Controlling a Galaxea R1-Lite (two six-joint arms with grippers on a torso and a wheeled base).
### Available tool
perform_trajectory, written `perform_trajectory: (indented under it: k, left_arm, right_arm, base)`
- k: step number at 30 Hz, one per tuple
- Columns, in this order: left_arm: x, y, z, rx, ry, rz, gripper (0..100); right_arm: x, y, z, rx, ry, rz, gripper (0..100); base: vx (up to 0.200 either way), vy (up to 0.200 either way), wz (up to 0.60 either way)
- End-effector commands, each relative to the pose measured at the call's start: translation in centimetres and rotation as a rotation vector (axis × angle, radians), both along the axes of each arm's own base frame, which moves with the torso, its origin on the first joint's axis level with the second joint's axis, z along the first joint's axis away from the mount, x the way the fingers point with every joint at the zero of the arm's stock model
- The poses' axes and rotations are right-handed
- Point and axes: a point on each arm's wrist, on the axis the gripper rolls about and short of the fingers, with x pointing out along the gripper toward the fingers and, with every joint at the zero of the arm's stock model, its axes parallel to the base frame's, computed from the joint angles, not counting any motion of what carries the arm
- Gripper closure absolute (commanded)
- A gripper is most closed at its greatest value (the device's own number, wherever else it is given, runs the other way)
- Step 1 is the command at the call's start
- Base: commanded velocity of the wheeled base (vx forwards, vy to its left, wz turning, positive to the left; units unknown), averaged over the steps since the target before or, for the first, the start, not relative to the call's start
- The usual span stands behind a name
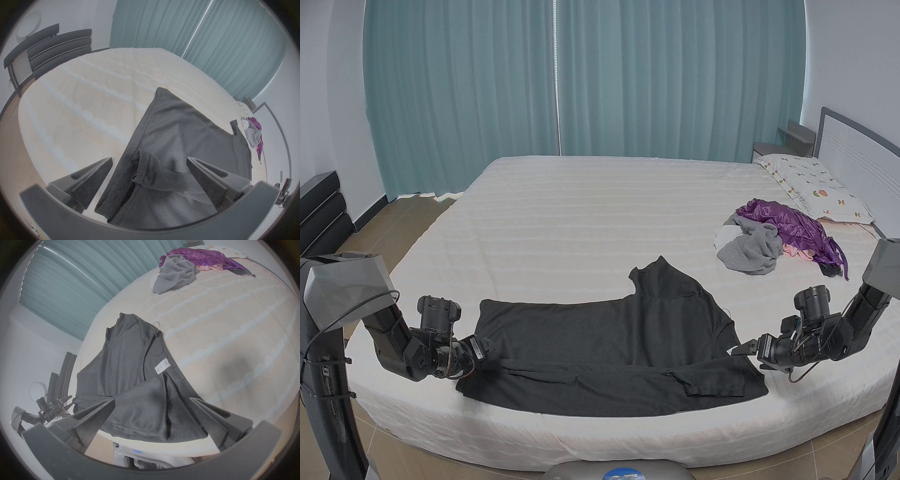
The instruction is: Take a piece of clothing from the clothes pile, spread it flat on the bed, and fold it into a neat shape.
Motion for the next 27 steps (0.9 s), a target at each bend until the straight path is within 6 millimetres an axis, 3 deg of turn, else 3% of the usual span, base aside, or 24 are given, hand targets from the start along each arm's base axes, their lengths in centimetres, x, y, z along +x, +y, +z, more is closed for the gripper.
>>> perform_trajectory:
  k: [1,9,15,27]
  left_arm:
    - [-1.0,0.3,2.9,-0.037,-0.065,0.036,0]
    - [-2.0,0.1,4.5,-0.158,-0.088,0.133,0]
    - [-2.2,0.1,3.8,-0.166,-0.048,0.122,0]
    - [-4.0,-2.2,3.0,-0.196,0.056,0.01,0]
  right_arm:
    - [-2.4,0.1,0.9,0.048,-0.031,-0.048,0]
    - [-4.9,1.2,0.5,0.192,-0.076,-0.158,0]
    - [-5.7,1.2,0.2,0.215,-0.081,-0.174,0]
    - [-5.7,1.2,-0.9,0.209,-0.038,-0.173,0]
  base:
    - [0.0,0.0,0.0]
    - [0.0,0.0,0.0]
    - [0.2,0.0,0.0]
    - [0.0,0.0,0.0]
